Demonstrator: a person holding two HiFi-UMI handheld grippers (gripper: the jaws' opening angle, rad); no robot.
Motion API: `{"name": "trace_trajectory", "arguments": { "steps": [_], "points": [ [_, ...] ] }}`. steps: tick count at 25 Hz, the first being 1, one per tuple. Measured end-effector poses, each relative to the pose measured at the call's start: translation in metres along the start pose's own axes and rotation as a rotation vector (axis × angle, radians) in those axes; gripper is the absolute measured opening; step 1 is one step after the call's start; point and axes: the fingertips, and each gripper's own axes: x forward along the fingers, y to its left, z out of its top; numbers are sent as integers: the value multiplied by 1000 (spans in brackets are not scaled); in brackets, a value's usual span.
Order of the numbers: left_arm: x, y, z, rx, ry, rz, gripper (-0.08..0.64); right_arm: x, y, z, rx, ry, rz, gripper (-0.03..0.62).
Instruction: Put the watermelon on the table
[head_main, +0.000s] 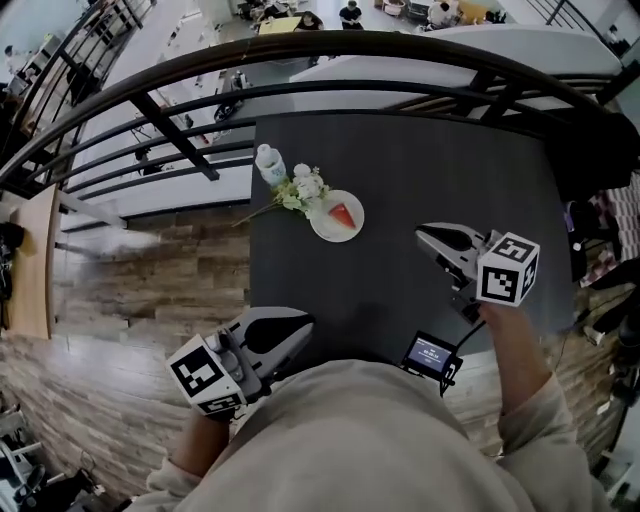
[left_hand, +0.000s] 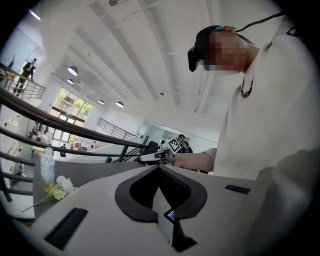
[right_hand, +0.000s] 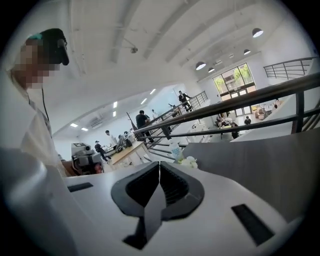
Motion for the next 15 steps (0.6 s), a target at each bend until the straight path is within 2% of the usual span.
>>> {"name": "trace_trajectory", "arguments": {
  "steps": [3,8,15],
  "points": [
    [15,-9,10,38,-6,-58,5,-18,35,2,-23,-40,23,15],
    [33,-4,24,61,-11,-53,5,-52,87,18,-50,-194,52,14],
    [48,0,27,74,-7,-70,6,-74,103,12,-46,-258,36,14]
  ]
}}
